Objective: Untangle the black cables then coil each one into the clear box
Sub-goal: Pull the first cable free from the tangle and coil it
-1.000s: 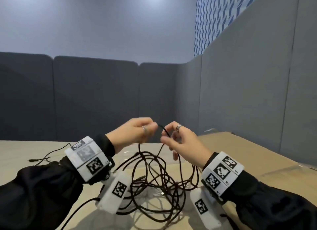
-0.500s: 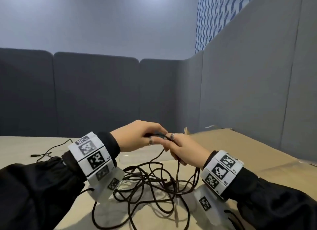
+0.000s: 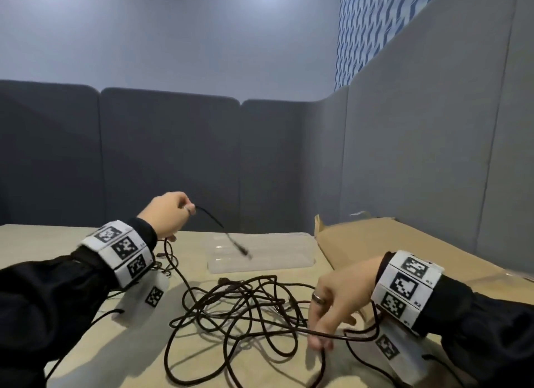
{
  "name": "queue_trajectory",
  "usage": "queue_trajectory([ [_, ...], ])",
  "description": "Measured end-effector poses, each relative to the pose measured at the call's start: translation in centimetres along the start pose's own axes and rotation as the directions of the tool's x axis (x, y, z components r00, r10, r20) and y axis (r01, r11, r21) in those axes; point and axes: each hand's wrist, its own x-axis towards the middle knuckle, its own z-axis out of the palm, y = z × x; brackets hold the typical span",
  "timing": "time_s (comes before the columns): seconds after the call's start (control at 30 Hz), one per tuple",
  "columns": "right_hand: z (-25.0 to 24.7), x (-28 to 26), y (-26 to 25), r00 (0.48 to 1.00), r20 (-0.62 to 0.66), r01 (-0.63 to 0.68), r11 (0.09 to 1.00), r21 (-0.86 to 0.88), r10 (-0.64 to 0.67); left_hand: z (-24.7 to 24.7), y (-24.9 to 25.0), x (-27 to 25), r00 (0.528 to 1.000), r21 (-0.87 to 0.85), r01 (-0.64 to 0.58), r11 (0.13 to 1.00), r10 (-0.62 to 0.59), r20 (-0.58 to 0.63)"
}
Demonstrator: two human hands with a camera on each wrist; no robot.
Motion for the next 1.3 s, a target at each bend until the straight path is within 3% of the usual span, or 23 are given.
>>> queue_trajectory([
  [0.07,0.4,0.4,0.0,0.999,0.031,0.008,1.000,-0.007,-0.007,0.7,0.4,-0.8,0.996,0.297,-0.032,0.955,0.005,0.090],
  [0.13,0.9,0.6,0.0,0.997,0.058,0.045,0.998,-0.033,-0.043,1.6,1.0,-1.7,0.991,0.477,-0.082,0.875,0.020,0.133],
  [0.2,0.9,0.6,-0.2,0.997,-0.024,0.072,0.997,0.010,-0.071,2.1,1.8,-2.7,0.983,0.484,-0.180,0.856,0.137,0.123],
  [0.23,0.7,0.4,-0.1,0.996,-0.071,0.055,0.996,0.073,-0.049,2.2,2.2,-3.3,0.960,0.403,-0.277,0.872,0.237,0.148],
  [0.3,0.4,-0.1,-0.2,0.998,-0.056,0.031,0.982,0.185,-0.021,2.4,2.8,-4.4,0.864,0.036,-0.447,0.894,0.420,0.277],
  [0.37,0.4,-0.6,-0.3,0.994,0.064,0.075,0.983,0.168,-0.087,2.7,3.5,-5.8,0.718,-0.191,-0.481,0.855,0.510,0.474],
  [0.43,0.8,-0.7,-0.4,0.976,0.177,0.110,0.989,0.104,-0.127,3.6,3.8,-6.6,0.588,-0.147,-0.526,0.838,0.483,0.649],
  [0.47,1.0,-0.6,-0.4,0.969,0.211,0.105,0.988,0.110,-0.127,4.2,3.8,-6.7,0.563,-0.086,-0.557,0.826,0.451,0.693],
  [0.5,1.1,-0.5,-0.3,0.964,0.233,0.097,0.987,0.130,-0.126,4.6,3.6,-6.7,0.567,-0.020,-0.573,0.819,0.414,0.713],
  [0.57,0.8,-0.7,-0.3,0.974,0.201,0.074,0.987,0.145,-0.103,5.2,3.3,-6.2,0.625,0.109,-0.570,0.814,0.344,0.701],
  [0.63,-0.4,-1.3,-0.3,0.999,-0.021,0.048,0.984,0.173,-0.045,5.5,2.9,-5.5,0.678,0.178,-0.546,0.819,0.307,0.668],
  [0.67,-1.3,-1.6,-0.1,0.979,-0.204,0.056,0.980,0.193,-0.016,5.7,2.7,-5.3,0.694,0.184,-0.522,0.833,0.289,0.659],
  [0.7,-2.4,-2.1,0.1,0.916,-0.400,0.098,0.971,0.217,-0.003,6.0,2.5,-5.0,0.706,0.179,-0.492,0.852,0.270,0.655],
  [0.73,-3.5,-2.7,0.3,0.820,-0.572,0.178,0.952,0.247,-0.005,6.2,2.4,-4.8,0.713,0.158,-0.454,0.877,0.252,0.654],
  [0.83,-6.7,-4.8,0.3,0.466,-0.884,0.477,0.832,0.283,0.033,6.7,2.2,-4.4,0.749,0.088,-0.352,0.932,0.224,0.624],
  [0.93,-9.5,-6.8,-0.3,0.139,-0.978,0.748,0.631,0.206,0.156,6.8,1.9,-4.3,0.766,0.102,-0.334,0.937,0.207,0.609],
  [1.03,-11.5,-7.7,-1.3,-0.061,-0.971,0.855,0.514,0.069,0.231,6.6,1.8,-4.0,0.736,0.226,-0.330,0.917,0.100,0.670],
  [1.1,-12.3,-7.6,-2.2,-0.103,-0.965,0.857,0.514,0.036,0.239,5.4,2.7,-3.8,0.731,0.107,-0.254,0.961,0.118,0.672],
  [1.13,-12.5,-7.3,-2.7,-0.094,-0.967,0.854,0.518,0.043,0.235,4.8,3.5,-3.9,0.745,-0.107,-0.168,0.980,0.198,0.637],
  [1.17,-12.5,-6.9,-3.4,-0.068,-0.972,0.851,0.521,0.061,0.225,4.3,4.4,-4.1,0.768,-0.370,-0.072,0.926,0.288,0.572],
  [1.2,-12.3,-6.5,-4.2,-0.029,-0.977,0.851,0.518,0.086,0.210,4.1,5.6,-4.4,0.789,-0.589,0.005,0.808,0.358,0.499],
  [1.23,-12.1,-6.0,-4.9,0.018,-0.982,0.856,0.504,0.113,0.190,4.3,6.8,-4.5,0.798,-0.712,0.044,0.701,0.404,0.447],
  [1.3,-11.6,-5.2,-6.4,0.130,-0.982,0.881,0.439,0.178,0.137,5.1,9.5,-4.9,0.769,-0.746,0.029,0.665,0.462,0.442],
])
